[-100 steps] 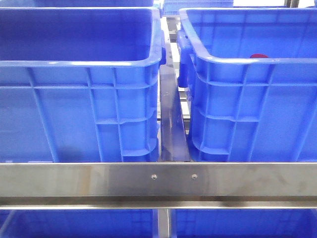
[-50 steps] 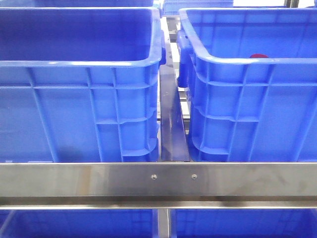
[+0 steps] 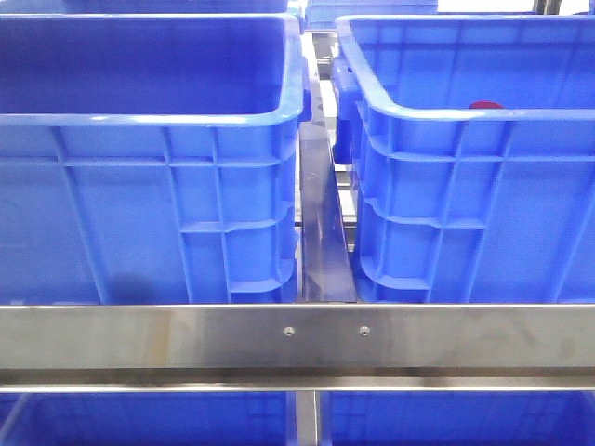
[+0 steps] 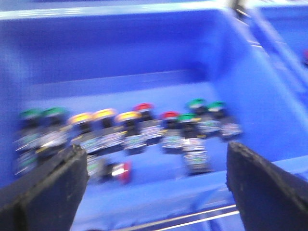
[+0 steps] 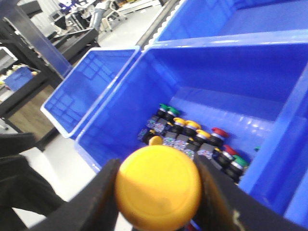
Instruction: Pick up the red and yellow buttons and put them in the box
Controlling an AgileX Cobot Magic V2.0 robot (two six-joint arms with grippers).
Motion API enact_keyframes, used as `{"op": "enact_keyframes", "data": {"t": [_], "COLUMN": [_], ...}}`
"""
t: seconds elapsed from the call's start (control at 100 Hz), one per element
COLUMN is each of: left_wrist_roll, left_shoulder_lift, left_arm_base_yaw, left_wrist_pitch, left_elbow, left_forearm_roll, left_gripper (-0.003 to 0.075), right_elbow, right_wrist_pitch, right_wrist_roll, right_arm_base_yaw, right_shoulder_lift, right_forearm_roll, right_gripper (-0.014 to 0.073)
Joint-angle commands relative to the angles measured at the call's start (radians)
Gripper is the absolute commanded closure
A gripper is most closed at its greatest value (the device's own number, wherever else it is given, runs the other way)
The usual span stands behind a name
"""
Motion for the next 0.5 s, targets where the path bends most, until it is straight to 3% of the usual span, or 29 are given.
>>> {"op": "enact_keyframes", "data": {"t": [0.0,0.11,0.23,0.37,0.49], "left_wrist_roll": [-0.011,-0.011,-0.011,-0.011,-0.011], "left_shoulder_lift": [-0.073,-0.179,-0.289,-0.393,-0.439], "left_arm_base_yaw": [0.064,0.119,0.149,0.152,0.152], "left_wrist_pitch": [-0.04,0.001,0.039,0.048,0.05], "left_elbow": [0.017,0.068,0.107,0.127,0.127], "left_forearm_roll": [0.006,0.006,0.006,0.006,0.006], "left_gripper": [0.0167,0.0185,0.0259,0.0413,0.0604], "right_elbow": [-0.031,-0.031,-0.031,-0.031,-0.031], "right_wrist_pitch": [0.01,0.01,0.006,-0.017,-0.064], "right_wrist_roll": [-0.015,-0.015,-0.015,-0.015,-0.015], "right_arm_base_yaw": [-0.02,-0.039,-0.063,-0.1,-0.137], "right_shoulder_lift": [-0.034,-0.038,-0.042,-0.042,-0.042], "right_forearm_roll": [0.031,0.009,-0.006,-0.027,-0.076], "right_gripper": [0.0442,0.0442,0.0442,0.0442,0.0442]}}
